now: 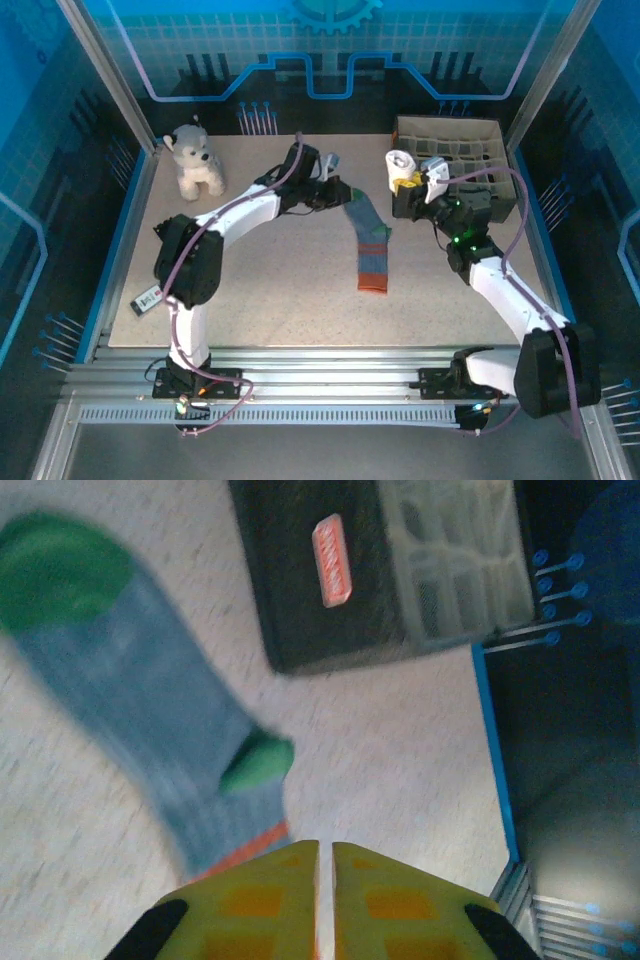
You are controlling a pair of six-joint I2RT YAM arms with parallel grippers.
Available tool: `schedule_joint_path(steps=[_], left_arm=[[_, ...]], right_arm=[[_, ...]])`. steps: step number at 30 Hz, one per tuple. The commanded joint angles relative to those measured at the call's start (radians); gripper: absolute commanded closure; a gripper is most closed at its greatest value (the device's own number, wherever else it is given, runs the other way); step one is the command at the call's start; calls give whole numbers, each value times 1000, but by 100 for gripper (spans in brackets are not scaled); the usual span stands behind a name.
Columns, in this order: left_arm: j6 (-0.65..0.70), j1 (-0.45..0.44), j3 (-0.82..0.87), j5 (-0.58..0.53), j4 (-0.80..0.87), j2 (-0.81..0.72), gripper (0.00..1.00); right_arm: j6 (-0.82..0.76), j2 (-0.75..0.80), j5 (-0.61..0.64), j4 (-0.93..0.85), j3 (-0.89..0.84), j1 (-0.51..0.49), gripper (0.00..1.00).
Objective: Roll the socks
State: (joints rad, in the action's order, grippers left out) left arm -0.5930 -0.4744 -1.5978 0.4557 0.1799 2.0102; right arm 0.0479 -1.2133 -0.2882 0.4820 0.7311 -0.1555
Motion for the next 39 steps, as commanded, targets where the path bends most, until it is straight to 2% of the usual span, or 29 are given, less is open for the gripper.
schedule_joint_path(steps=[1, 4, 10, 13, 20, 26, 31, 35, 39], left_arm=[[62, -39, -206, -45, 96, 108, 84], [66, -65, -418, -95, 184, 232, 77], [19, -106, -849, -95, 294, 521, 74], [-29, -117, -976, -87, 285, 624, 74], [-94, -137, -975, -81, 203, 698, 74], [-104, -135, -959, -83, 198, 722, 74], [-80, -130, -930, -97, 270, 703, 90], [-54, -127, -790, -142, 241, 610, 97], [-28, -131, -740, -189, 286, 549, 100]], right_arm=[[-61, -63, 132, 101, 27, 26, 96], [-40, -135, 220, 151, 44, 57, 96], [-43, -280, 295, 159, 123, 92, 96], [-13, -348, 303, 150, 173, 106, 96], [116, -529, 219, 229, 269, 145, 96], [184, -642, 183, 177, 375, 154, 96], [211, -669, 144, 118, 414, 155, 96], [217, -647, 105, 118, 383, 155, 96], [221, -611, 90, 116, 328, 149, 96]])
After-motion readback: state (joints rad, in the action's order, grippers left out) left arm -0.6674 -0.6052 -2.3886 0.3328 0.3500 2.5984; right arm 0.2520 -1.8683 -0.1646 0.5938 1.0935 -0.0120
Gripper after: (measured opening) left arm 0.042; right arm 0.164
